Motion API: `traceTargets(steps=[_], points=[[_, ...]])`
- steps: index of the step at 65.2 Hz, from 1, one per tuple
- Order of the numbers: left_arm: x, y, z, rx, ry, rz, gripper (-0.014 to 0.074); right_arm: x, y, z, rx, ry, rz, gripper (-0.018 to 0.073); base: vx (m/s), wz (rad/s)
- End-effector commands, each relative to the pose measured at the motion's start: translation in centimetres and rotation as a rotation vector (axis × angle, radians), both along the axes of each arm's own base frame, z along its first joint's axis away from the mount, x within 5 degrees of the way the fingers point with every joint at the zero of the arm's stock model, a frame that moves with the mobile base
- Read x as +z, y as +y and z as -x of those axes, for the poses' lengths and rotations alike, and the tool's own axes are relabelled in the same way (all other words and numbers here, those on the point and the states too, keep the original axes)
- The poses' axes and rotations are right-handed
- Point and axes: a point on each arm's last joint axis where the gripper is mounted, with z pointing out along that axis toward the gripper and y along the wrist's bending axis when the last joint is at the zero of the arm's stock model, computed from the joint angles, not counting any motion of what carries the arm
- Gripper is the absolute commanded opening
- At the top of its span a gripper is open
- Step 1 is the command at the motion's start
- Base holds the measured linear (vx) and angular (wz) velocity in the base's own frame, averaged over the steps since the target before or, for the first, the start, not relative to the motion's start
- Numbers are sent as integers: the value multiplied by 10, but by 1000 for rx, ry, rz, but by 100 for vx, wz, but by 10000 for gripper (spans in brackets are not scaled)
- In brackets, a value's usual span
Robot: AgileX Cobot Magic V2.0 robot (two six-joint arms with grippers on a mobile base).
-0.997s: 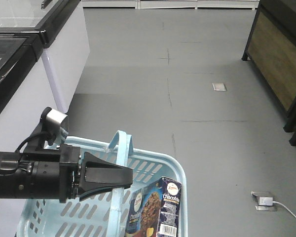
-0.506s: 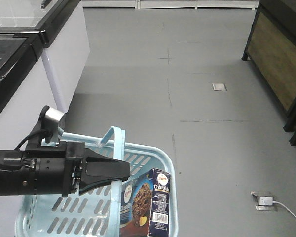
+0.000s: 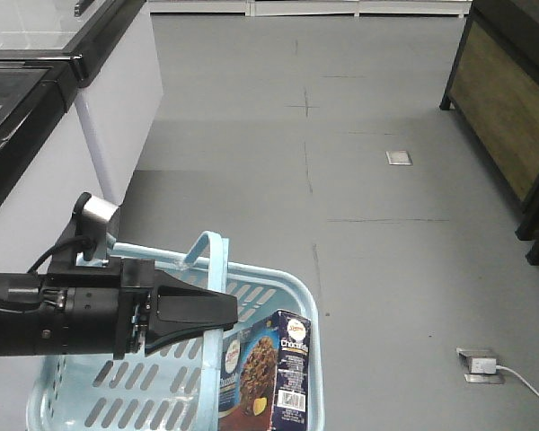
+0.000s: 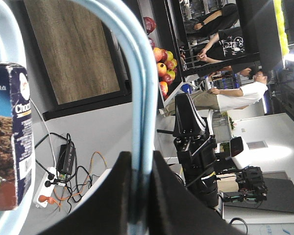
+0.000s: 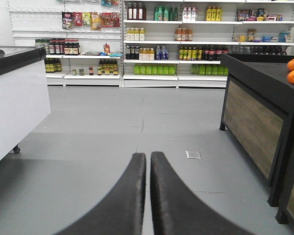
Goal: Left arm holds basket, right arm returns cookies
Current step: 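Drive forward toward the drink shelves holding the basket in the left gripper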
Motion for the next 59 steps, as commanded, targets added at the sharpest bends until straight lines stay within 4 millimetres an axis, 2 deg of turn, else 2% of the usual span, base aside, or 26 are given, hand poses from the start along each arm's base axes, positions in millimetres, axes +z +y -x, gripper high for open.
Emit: traceTargets(steps=[1,28,59], points=[[29,-2,1,11,-40,158,-3,2,0,0,-1,-69,8,-6,0,0],[29,-2,1,7,-40,159,-3,2,0,0,-1,-69,8,-6,5,-7],[29,-2,1,7,-40,159,-3,2,0,0,-1,-69,8,-6,19,-6]])
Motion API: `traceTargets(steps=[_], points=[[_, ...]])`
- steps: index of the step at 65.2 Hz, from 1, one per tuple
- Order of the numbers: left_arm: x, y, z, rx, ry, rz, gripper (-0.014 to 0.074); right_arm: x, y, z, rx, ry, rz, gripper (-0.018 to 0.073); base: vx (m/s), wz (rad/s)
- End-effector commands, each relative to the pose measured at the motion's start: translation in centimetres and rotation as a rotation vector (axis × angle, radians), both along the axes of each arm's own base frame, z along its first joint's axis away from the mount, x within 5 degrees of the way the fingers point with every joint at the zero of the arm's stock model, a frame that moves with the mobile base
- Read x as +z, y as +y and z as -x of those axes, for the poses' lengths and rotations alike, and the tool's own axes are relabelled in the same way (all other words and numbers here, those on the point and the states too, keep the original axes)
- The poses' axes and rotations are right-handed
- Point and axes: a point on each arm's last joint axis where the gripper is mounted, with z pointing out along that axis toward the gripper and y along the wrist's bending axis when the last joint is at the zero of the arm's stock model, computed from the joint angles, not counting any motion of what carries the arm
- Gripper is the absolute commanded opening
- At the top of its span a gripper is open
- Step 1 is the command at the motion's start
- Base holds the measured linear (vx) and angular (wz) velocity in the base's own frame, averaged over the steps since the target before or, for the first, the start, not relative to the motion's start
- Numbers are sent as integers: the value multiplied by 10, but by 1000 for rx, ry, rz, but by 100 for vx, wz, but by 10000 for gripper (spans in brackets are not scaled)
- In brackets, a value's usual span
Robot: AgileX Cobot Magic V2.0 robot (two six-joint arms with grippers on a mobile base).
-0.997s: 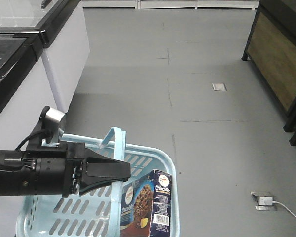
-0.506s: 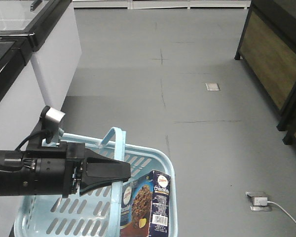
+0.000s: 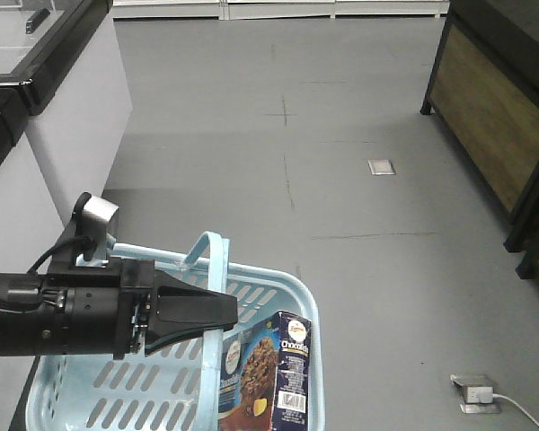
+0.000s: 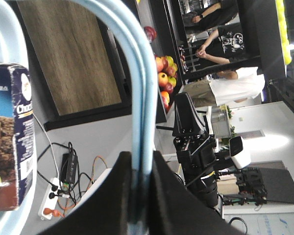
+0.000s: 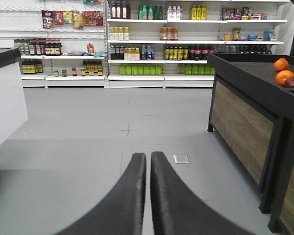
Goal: Left arm holds basket, right arm returns cookies
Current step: 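Drive forward toward the drink shelves holding the basket in the left gripper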
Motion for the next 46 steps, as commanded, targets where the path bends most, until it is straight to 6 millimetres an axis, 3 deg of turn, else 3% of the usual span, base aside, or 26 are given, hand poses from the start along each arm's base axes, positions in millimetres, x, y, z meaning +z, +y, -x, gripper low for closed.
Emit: traceTargets(steps=[1,46], points=[[29,-2,1,9,-40,159,-3,2,0,0,-1,-69,8,-6,25,10],[29,-2,1,9,-40,159,-3,2,0,0,-1,-69,8,-6,34,7]])
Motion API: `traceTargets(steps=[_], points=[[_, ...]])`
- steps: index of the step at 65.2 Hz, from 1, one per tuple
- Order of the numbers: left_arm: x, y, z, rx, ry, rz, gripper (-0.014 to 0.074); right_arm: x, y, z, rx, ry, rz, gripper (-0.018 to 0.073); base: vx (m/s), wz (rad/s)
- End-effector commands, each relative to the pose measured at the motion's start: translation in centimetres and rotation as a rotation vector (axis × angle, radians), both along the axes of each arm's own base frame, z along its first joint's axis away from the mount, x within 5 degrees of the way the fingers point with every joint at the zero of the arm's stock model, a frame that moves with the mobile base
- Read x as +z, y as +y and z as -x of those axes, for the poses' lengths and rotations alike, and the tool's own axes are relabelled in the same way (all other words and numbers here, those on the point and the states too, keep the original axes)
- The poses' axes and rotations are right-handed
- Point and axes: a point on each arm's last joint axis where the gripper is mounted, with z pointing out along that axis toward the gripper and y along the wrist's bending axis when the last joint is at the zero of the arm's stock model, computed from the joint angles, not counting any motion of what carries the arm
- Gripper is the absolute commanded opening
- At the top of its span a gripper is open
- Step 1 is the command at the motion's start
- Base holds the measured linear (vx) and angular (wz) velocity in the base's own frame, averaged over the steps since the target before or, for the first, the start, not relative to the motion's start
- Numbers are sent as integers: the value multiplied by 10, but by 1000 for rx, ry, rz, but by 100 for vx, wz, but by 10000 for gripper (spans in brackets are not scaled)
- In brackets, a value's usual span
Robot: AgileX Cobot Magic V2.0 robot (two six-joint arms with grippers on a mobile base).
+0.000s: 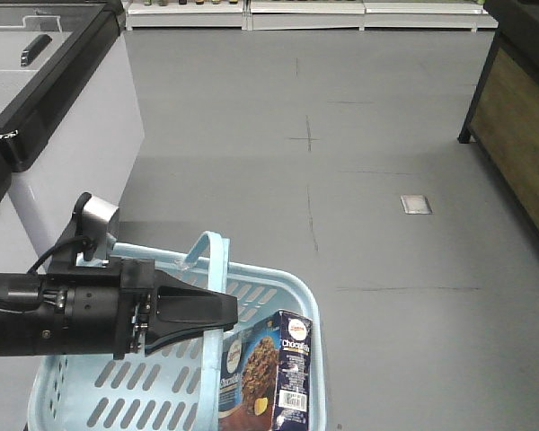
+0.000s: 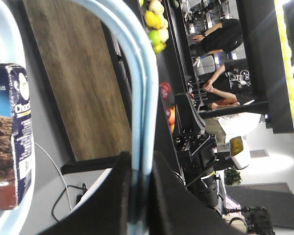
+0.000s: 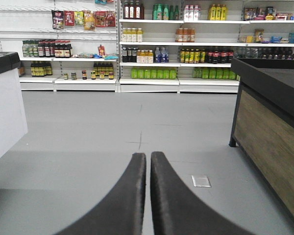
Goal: Left arm holds basket, right arm returns cookies
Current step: 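Drive forward toward the drink shelves holding the basket in the left gripper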
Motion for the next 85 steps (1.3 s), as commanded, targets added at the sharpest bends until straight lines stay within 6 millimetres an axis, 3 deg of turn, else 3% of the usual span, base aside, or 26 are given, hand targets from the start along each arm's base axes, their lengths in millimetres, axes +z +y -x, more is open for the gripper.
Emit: traceTargets(steps=[1,85], points=[[29,-2,1,9,-40,159,-3,2,0,0,-1,-69,8,-6,42,6],[29,-2,1,9,-40,160,-3,2,0,0,-1,-69,8,-6,47,-4]])
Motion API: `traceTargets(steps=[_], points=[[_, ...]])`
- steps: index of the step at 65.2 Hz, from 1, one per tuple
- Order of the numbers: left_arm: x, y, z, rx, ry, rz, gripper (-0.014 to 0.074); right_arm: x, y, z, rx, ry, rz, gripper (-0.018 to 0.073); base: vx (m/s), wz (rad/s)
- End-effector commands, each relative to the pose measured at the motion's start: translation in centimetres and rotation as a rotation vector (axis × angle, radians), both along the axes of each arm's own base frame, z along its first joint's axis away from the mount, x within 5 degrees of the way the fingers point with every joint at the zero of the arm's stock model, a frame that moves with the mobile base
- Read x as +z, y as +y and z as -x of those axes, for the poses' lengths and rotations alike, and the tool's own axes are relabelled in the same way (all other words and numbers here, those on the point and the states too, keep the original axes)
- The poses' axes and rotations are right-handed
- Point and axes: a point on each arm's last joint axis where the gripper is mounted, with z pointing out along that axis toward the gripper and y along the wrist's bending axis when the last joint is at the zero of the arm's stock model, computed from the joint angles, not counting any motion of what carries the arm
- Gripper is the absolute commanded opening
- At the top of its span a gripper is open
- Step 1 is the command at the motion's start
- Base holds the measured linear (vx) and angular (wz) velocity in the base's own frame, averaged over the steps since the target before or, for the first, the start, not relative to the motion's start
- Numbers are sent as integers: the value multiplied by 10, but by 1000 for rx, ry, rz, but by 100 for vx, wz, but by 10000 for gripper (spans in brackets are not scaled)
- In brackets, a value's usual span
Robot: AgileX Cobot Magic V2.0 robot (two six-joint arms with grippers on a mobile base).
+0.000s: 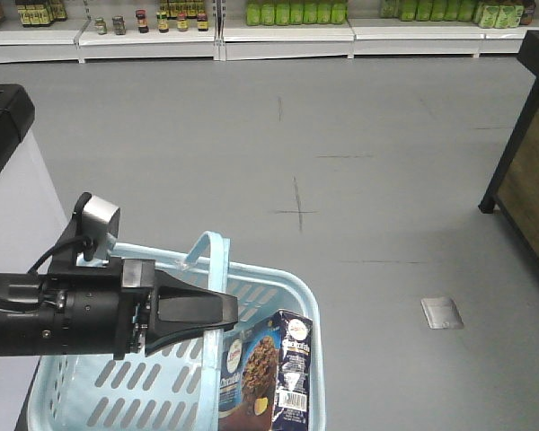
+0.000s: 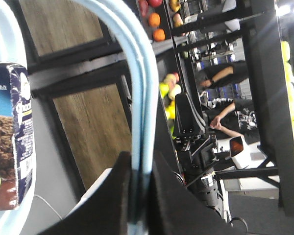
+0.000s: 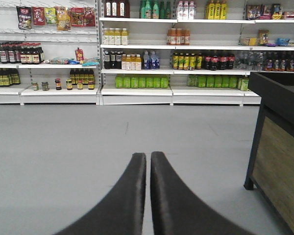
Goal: Left arm holds basket, right arm returns cookies
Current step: 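Drive forward toward the drink shelves holding the basket in the left gripper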
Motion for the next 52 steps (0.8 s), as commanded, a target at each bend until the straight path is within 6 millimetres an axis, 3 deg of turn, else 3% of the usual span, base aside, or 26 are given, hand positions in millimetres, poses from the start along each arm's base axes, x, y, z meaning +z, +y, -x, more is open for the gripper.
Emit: traceTargets(steps=[1,52], points=[[29,-2,2,5,-41,158,-3,2,0,0,-1,-67,8,-6,54,6],[28,-2,1,12,-37,157,-3,1,0,0,-1,-61,8,-6,54,1]])
